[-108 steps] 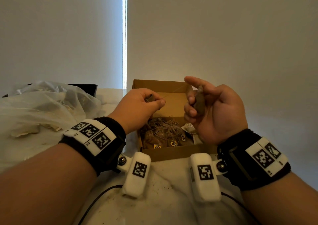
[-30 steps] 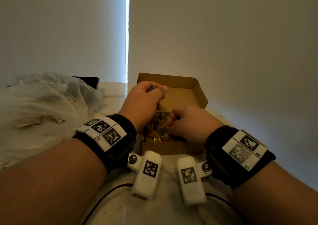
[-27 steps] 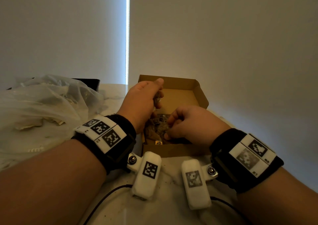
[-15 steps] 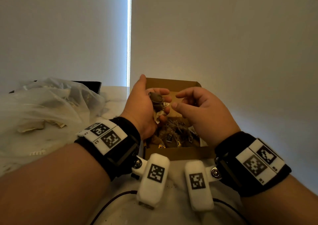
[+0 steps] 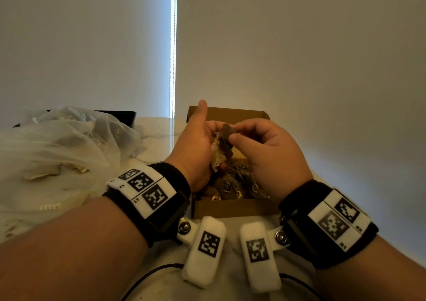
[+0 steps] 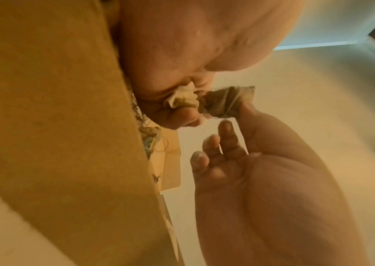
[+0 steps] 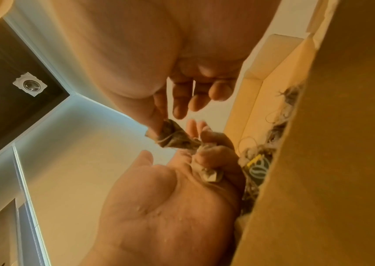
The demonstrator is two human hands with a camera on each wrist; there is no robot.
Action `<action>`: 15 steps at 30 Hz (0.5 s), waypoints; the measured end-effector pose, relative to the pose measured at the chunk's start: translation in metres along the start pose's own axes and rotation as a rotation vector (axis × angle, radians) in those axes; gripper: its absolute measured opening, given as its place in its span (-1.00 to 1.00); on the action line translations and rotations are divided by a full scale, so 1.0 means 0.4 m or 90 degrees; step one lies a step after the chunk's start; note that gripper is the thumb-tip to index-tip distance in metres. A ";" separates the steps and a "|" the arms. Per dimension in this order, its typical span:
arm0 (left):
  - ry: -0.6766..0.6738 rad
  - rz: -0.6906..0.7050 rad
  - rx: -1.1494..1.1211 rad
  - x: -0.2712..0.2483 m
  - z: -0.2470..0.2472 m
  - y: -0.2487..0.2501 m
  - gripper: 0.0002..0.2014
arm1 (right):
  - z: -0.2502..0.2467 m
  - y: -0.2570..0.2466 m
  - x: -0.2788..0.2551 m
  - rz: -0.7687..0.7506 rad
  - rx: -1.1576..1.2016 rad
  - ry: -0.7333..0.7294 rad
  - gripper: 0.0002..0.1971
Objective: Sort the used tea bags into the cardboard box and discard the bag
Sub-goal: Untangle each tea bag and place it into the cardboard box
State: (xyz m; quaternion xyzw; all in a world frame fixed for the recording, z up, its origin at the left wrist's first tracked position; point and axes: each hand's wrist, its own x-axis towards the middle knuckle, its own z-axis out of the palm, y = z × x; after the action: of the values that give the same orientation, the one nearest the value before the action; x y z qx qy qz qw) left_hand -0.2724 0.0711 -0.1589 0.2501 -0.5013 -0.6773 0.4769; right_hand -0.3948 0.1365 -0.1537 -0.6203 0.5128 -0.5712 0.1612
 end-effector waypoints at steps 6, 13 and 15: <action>0.159 0.133 0.162 0.000 -0.006 0.028 -0.57 | -0.017 0.007 0.027 0.137 0.328 0.095 -0.89; 0.065 0.175 0.363 -0.010 -0.017 0.026 -0.88 | -0.022 0.008 0.034 0.203 0.587 0.106 -0.81; 0.020 0.172 0.448 -0.010 -0.017 0.023 -0.87 | -0.021 0.010 0.035 0.208 0.626 0.110 -0.68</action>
State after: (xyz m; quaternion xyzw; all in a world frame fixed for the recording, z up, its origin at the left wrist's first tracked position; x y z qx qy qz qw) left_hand -0.2615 0.0714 -0.1536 0.3406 -0.7247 -0.3904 0.4544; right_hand -0.4064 0.1268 -0.1467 -0.3338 0.2857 -0.7608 0.4777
